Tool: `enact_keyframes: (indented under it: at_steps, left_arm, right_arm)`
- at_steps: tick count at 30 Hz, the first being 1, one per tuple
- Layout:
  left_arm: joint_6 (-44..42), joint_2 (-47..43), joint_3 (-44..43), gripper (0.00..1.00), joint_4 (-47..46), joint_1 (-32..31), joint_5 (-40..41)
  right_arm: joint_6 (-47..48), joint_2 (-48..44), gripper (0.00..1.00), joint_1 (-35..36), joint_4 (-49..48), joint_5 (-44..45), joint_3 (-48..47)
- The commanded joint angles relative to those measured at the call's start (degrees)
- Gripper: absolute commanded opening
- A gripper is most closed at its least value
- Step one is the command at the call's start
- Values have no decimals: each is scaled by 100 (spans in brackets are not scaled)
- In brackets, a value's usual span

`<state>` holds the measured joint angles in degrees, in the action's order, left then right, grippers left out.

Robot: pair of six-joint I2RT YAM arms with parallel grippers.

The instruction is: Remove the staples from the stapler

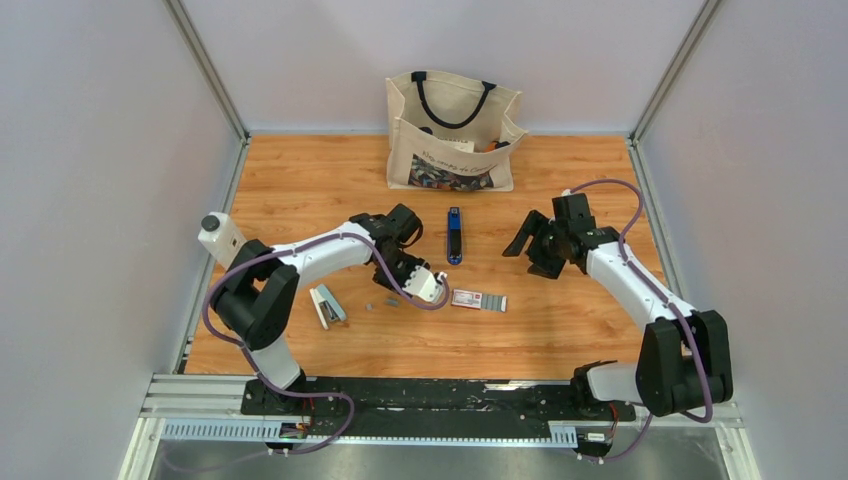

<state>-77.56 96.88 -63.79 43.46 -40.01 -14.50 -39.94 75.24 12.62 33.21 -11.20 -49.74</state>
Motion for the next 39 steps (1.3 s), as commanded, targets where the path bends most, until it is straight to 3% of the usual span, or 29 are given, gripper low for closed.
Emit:
enact_keyframes:
  at_steps: [1, 6, 14, 29, 39]
  left_arm:
    - [-418, 225, -388, 49, 250, -7, -211]
    - [-752, 349, -459, 49, 558, -7, -106]
    - [-901, 331, -46, 50, 66, -16, 219]
    - [-928, 551, -37, 50, -251, -77, 255]
    - [-989, 657, 24, 40, -101, -165, 378]
  right_arm:
    - [206, 34, 73, -146, -455, -593, 113]
    - [303, 140, 72, -181, -500, -620, 175]
    - [329, 201, 72, -172, -535, -708, 131]
    - [321, 219, 71, -199, -561, -796, 175]
    - [329, 289, 70, -278, -605, -857, 236]
